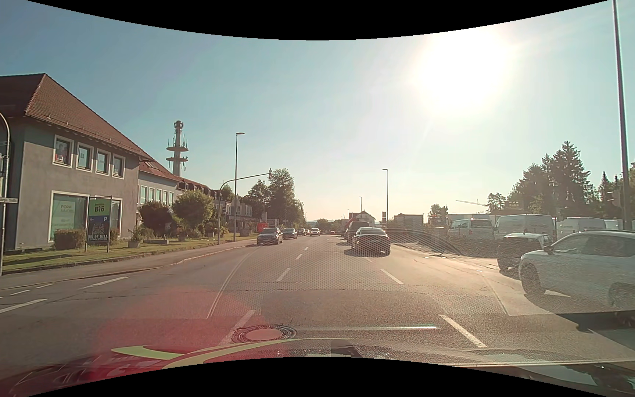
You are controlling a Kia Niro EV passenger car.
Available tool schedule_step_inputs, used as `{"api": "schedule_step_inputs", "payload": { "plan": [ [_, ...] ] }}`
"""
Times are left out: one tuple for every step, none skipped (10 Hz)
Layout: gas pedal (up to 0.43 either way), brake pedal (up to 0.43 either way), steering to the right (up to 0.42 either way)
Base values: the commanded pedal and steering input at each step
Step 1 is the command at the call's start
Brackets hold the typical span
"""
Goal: Follow the waypoints while adhering to traffic rules and regulations
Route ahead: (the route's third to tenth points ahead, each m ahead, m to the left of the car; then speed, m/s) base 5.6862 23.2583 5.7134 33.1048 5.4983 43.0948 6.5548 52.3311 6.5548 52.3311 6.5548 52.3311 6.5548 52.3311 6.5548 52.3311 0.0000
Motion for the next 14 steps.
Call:
{"api": "schedule_step_inputs", "payload": {
  "plan": [
    [0.000, 0.244, -0.008],
    [0.000, 0.244, -0.008],
    [0.000, 0.244, -0.008],
    [0.000, 0.244, -0.008],
    [0.000, 0.244, -0.008],
    [0.000, 0.244, -0.008],
    [0.000, 0.244, -0.008],
    [0.000, 0.244, -0.008],
    [0.000, 0.244, -0.008],
    [0.000, 0.244, -0.008],
    [0.000, 0.250, -0.008],
    [0.000, 0.244, -0.008],
    [0.000, 0.244, -0.008],
    [0.000, 0.244, -0.008]
  ]
}}
